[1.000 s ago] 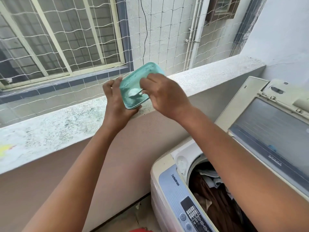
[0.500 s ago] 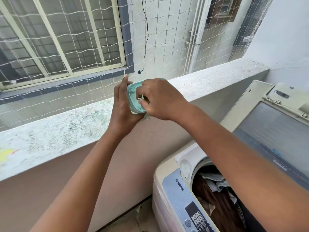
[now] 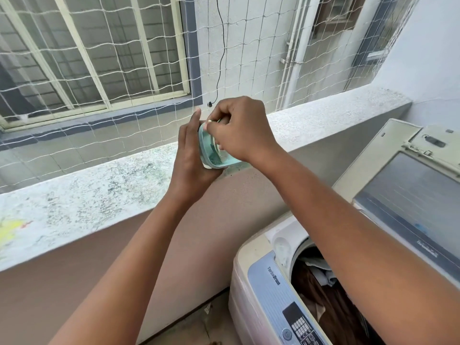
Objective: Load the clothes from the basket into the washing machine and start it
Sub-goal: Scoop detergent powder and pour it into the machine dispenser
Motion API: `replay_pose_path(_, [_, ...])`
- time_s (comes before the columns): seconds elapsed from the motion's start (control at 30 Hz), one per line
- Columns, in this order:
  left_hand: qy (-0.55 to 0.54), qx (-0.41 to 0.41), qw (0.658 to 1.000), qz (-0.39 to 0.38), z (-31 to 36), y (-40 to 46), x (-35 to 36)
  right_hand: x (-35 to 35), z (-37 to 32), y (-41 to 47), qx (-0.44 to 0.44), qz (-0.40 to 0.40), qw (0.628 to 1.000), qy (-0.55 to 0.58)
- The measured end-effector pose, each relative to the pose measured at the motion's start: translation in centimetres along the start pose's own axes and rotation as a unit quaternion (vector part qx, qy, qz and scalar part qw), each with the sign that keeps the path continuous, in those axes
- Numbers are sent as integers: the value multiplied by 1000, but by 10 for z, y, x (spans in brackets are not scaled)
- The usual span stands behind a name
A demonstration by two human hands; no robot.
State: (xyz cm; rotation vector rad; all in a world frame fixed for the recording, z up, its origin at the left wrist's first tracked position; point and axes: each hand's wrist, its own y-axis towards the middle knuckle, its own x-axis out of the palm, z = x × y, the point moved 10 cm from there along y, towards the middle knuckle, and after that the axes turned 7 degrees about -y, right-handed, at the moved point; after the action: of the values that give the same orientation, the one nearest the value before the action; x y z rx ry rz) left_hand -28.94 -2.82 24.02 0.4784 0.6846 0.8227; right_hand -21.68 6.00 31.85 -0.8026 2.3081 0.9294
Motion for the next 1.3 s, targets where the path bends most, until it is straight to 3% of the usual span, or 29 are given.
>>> replay_pose_path(0.23, [12, 0, 1000, -2, 4, 0, 1, 2, 27, -3, 126, 9, 976, 177])
replay_pose_path(0.37, [15, 2, 1000, -1, 5, 1, 1, 4, 64, -11, 236, 38, 924, 298])
replay_pose_path(0.53, [25, 6, 1000, 0, 5, 0, 1, 9, 97, -23, 309, 66, 858, 404])
replay_pose_path(0.93, [9, -129, 992, -1, -40, 6, 1, 7, 131, -38, 355, 96, 799, 476])
replay_pose_path(1.13, [16, -140, 990, -18, -42, 6, 7, 7, 141, -44, 370, 117, 761, 520])
replay_pose_path(1.3, [4, -137, 990, -16, -40, 5, 5, 14, 148, -49, 386, 119, 763, 504])
